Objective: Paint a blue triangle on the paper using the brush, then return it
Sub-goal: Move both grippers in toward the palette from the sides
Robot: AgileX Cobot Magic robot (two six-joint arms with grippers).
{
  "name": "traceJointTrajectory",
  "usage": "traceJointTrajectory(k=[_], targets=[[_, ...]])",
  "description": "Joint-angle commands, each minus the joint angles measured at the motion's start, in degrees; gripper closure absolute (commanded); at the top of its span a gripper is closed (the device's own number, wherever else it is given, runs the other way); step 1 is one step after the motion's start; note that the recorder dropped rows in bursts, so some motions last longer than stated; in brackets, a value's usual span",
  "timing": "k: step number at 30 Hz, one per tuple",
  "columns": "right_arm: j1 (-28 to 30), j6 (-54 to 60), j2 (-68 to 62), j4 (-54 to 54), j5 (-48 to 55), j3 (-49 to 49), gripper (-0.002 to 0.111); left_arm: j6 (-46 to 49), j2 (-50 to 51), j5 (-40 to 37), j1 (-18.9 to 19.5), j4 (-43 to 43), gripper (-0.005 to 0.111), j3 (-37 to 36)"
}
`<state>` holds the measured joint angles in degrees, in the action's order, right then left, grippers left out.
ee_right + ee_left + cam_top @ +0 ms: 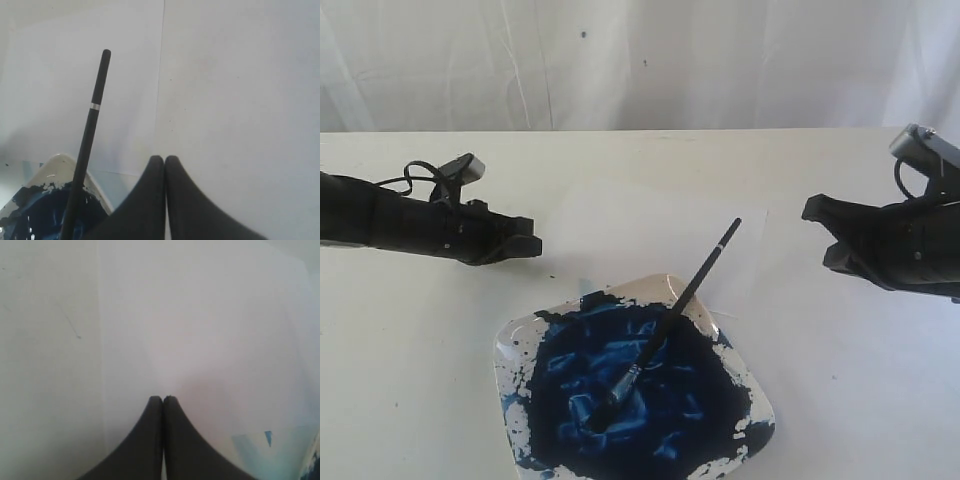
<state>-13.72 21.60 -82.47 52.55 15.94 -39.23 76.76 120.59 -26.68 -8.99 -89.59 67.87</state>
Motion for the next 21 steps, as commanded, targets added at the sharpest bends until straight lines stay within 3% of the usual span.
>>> traceJointTrajectory(k=[1, 21], targets=[[-0.1, 0.7, -0.1, 0.6, 0.2, -0.3, 0.108, 2.3, 0.1, 0.1, -0.3, -2.0, 0.107, 0.2], [-0.1, 0.7, -0.1, 0.6, 0.4, -0.3, 0.108, 9.1, 3.9, -3.5, -0.3, -7.8, 0.107, 0.2]])
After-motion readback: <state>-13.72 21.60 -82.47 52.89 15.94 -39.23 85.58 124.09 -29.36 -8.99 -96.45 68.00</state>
